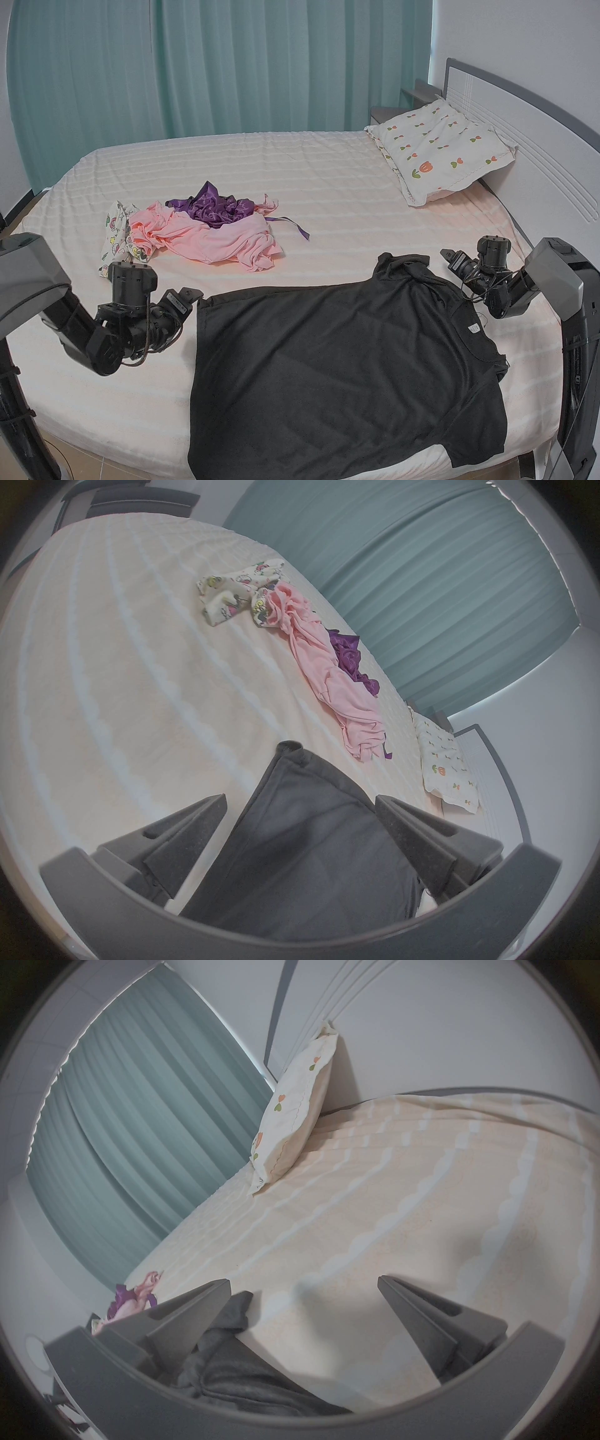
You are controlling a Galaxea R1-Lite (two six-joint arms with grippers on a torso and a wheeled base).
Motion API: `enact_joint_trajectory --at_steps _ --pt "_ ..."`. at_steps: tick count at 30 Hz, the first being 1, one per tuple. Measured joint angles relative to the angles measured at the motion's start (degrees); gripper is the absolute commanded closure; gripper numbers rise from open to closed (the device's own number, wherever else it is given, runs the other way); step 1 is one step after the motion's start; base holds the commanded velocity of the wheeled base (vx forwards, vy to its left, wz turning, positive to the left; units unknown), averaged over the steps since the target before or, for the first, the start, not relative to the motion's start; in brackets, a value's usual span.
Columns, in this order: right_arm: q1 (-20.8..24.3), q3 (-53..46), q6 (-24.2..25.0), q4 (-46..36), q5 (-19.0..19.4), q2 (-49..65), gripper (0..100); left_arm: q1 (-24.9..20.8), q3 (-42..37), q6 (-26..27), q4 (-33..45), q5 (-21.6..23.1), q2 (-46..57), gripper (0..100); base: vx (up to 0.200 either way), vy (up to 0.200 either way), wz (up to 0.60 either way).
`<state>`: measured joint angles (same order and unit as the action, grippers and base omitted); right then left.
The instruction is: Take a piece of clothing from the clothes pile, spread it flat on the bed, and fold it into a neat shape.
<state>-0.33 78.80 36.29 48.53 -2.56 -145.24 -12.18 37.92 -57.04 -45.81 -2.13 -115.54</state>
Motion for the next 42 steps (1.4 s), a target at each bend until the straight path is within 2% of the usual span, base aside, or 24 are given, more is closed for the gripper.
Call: enact_joint_trajectory --at_steps 7,14,18,25,26,41,42 --pt "0.38 -3.83 -5.50 2.67 0.38 0.61 0 -0.06 13.45 1.78 6.81 -0.55 -8.24 0 0.000 0.000 0.00" --pt "0.85 -6.03 -7.96 3.69 2.54 1.13 0 -0.59 24.34 2.46 12.73 -0.77 -14.53 0 0.000 0.000 0.00" --pt "1.15 -7.88 -11.03 4.12 4.99 1.79 0 -0.72 28.14 3.50 15.25 -1.23 -17.07 0 0.000 0.000 0.00" --pt "2.50 -9.48 -15.30 5.12 5.57 2.49 0 -0.69 33.27 6.92 16.29 -5.06 -20.78 0 0.000 0.000 0.00" --pt "2.96 -9.67 -15.65 5.22 5.57 2.60 0 -0.69 34.21 7.14 16.37 -5.19 -21.37 100 0.000 0.000 0.00" --pt "4.07 -9.84 -16.45 3.61 5.78 3.21 0 -0.72 35.47 7.61 16.37 -8.24 -22.41 100 0.000 0.000 0.00" --pt "4.07 -9.70 -16.62 3.01 5.78 3.17 100 -0.68 35.47 7.58 16.37 -8.27 -22.33 100 0.000 0.000 0.00"
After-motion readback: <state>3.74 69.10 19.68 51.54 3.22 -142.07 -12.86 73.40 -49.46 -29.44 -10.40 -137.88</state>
